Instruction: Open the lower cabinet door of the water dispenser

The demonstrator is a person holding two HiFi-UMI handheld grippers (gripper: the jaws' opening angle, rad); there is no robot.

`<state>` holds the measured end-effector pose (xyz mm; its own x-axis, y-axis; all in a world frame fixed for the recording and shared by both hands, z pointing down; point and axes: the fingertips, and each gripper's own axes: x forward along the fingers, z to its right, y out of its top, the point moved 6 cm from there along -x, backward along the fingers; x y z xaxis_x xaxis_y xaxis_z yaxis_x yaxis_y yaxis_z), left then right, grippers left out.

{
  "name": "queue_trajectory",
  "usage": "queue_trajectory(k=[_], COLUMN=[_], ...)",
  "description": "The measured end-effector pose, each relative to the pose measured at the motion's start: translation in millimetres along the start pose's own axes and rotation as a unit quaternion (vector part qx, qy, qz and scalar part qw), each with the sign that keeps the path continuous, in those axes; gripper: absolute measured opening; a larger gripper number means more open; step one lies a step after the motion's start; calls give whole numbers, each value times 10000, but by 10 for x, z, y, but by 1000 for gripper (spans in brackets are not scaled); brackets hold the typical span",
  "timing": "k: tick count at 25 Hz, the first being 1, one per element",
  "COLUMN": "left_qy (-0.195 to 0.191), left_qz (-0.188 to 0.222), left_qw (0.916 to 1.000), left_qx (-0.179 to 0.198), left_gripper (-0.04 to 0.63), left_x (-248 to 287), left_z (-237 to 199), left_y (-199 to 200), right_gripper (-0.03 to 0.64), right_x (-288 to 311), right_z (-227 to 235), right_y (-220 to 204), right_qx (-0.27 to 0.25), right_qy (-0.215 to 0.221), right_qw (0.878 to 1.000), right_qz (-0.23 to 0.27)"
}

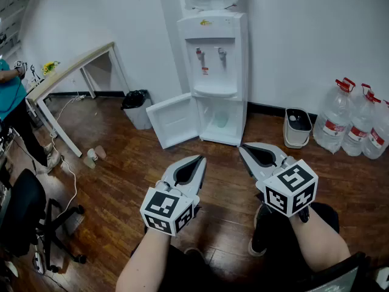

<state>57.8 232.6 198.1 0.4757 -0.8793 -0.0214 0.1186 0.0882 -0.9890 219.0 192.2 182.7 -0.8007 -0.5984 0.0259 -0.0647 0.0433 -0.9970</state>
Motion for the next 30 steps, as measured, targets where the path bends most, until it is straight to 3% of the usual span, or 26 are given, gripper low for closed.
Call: queue_trajectory(k=[3, 5, 7, 12, 16, 25, 30], left_qy=[14, -7, -53, 86, 16, 88, 36], left_qz=[-452, -556, -484, -203, -348, 4, -160], left_qw=[9988, 9976, 9975, 9997, 9994, 9978, 9987], left_qx=[-169, -411, -515, -141, -88, -657, -483], left_gripper=[17, 16, 16, 15, 15, 14, 0], left_x=[73, 88, 64, -52, -131, 4, 107], left_z=[-184, -270, -311, -415, -513, -805, -774], left_y=[-209, -158, 34, 299, 189, 259, 242], right_gripper=[2, 2, 2, 2, 2, 2, 2], right_x=[62, 92, 122, 366, 574, 735, 841], right_z=[159, 296, 408, 434, 317, 416, 522], right_y=[-56, -46, 2, 108, 122, 39, 37], right_qx=[-300, -84, 242, 728, 688, 518, 839], right_qy=[-154, -149, -141, -119, -32, -163, -109], right_qw=[9992, 9996, 9995, 9973, 9976, 9985, 9964], right_qz=[-208, -206, -147, -25, -31, -95, -52])
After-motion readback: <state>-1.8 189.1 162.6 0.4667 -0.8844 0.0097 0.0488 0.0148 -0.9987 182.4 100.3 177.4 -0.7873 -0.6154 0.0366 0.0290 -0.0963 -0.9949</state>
